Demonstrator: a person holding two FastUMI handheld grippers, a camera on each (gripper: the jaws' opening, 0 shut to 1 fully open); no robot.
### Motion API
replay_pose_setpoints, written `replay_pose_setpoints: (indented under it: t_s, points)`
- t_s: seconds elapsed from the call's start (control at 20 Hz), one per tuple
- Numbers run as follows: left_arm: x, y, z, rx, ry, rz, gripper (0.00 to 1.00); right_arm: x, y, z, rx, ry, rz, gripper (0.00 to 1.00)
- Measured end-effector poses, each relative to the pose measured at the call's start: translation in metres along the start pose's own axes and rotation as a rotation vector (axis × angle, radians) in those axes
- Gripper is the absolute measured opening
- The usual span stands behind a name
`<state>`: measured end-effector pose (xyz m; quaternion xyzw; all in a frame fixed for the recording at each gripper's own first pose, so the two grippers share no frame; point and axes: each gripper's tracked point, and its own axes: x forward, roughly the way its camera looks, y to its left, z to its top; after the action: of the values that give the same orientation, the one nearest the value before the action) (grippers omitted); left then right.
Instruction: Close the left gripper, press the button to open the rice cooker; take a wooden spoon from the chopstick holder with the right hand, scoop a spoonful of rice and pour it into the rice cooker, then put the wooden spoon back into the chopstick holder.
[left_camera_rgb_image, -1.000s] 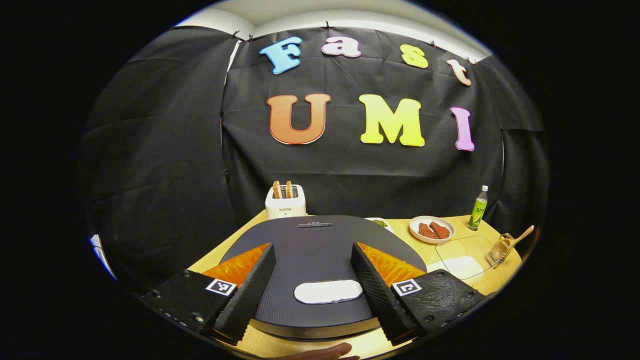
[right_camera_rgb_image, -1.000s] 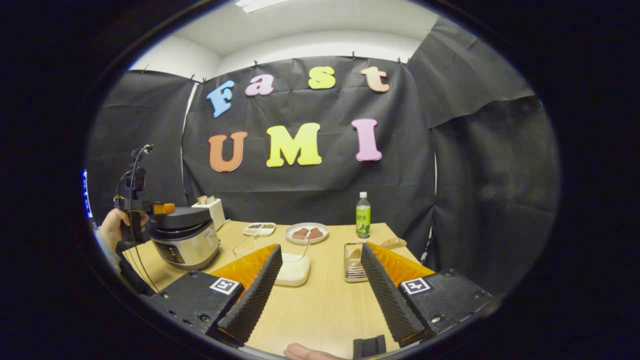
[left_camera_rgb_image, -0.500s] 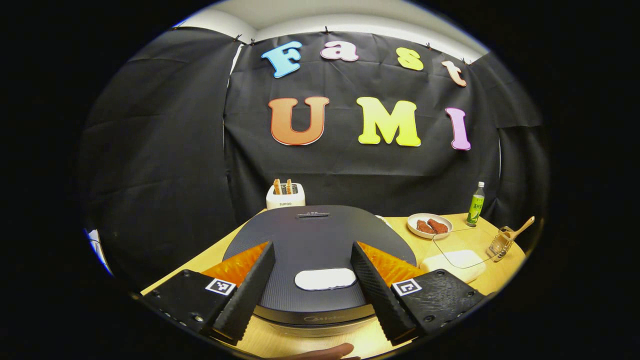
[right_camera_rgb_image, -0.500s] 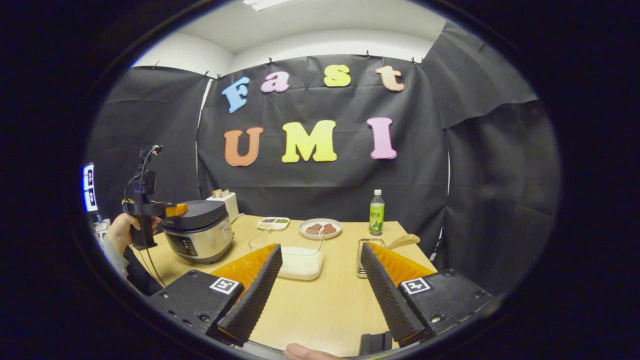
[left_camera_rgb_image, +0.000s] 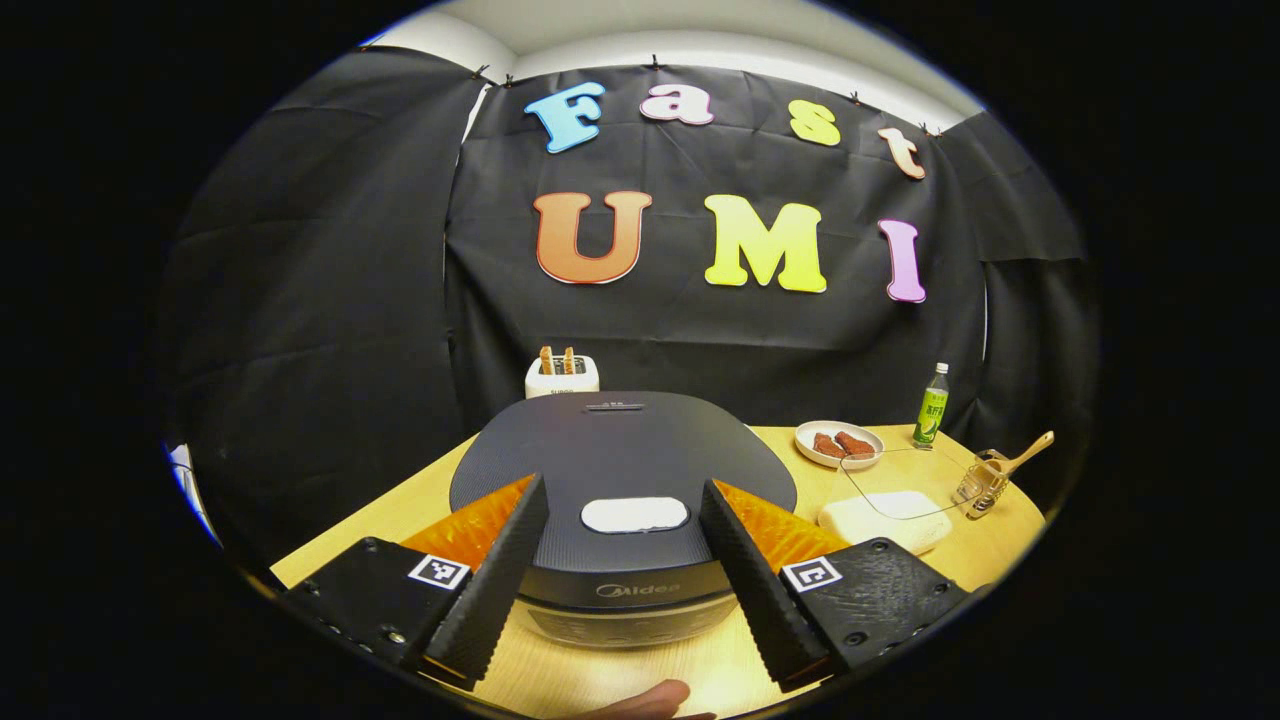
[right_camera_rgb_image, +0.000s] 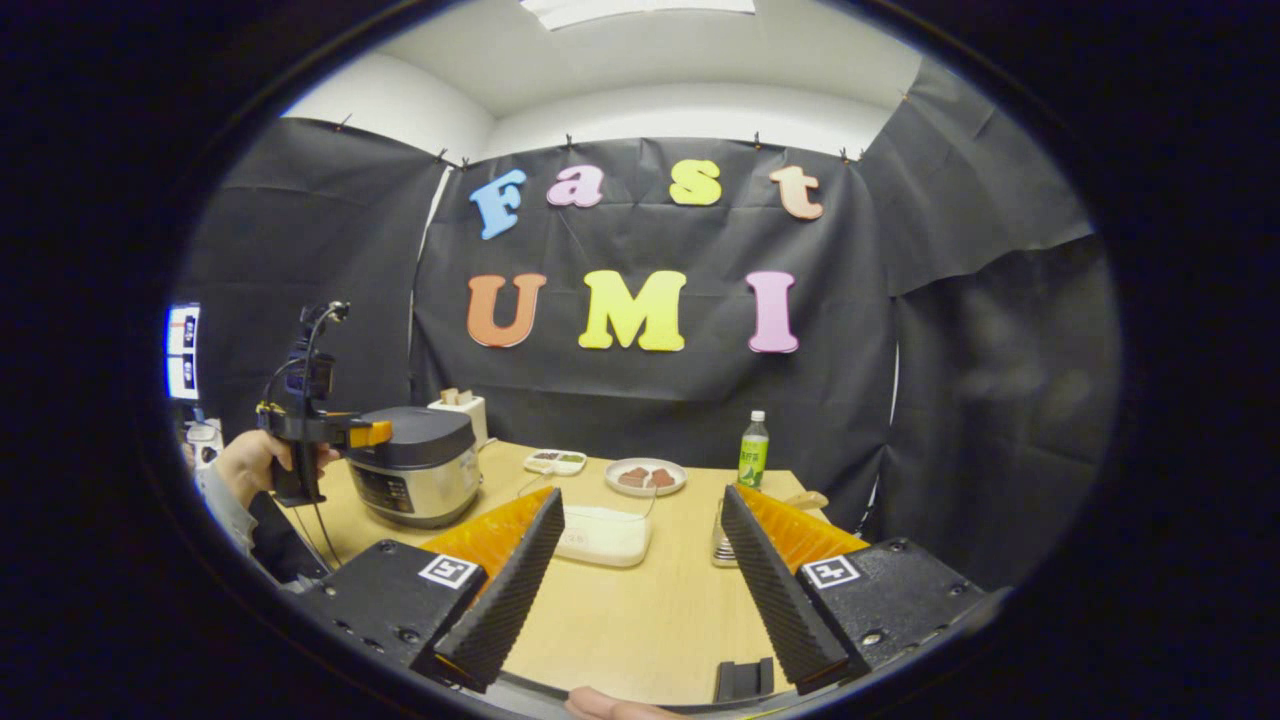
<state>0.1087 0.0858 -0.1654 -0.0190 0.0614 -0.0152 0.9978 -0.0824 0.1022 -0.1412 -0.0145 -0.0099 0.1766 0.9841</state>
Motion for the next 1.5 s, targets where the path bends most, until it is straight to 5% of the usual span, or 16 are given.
replay_pose_setpoints:
  t_s: [0.6,0.65,0.7,1.05,1.1,1.15,1.5]
  points:
    - [-0.094,-0.004,0.025,0.014,-0.098,0.073,0.95,-0.019,0.01,0.017,-0.013,-0.036,-0.021,1.0]
    - [-0.104,-0.007,0.03,0.015,-0.11,0.067,0.84,-0.018,0.011,0.018,-0.013,-0.035,-0.021,1.0]
    - [-0.114,-0.015,0.031,0.02,-0.115,0.056,0.94,-0.018,0.013,0.018,-0.009,-0.034,-0.023,1.0]
    - [-0.18,-0.058,0.046,0.027,-0.131,-0.029,0.95,-0.025,0.012,0.018,-0.043,-0.029,-0.057,1.0]
    - [-0.188,-0.064,0.047,0.034,-0.133,-0.041,0.84,-0.027,0.011,0.018,-0.049,-0.031,-0.062,1.0]
    - [-0.195,-0.071,0.047,0.038,-0.14,-0.05,0.95,-0.028,0.01,0.019,-0.053,-0.033,-0.068,1.0]
    - [-0.228,-0.099,0.046,0.033,-0.16,-0.065,0.95,-0.033,0.009,0.012,-0.035,-0.006,-0.061,1.0]
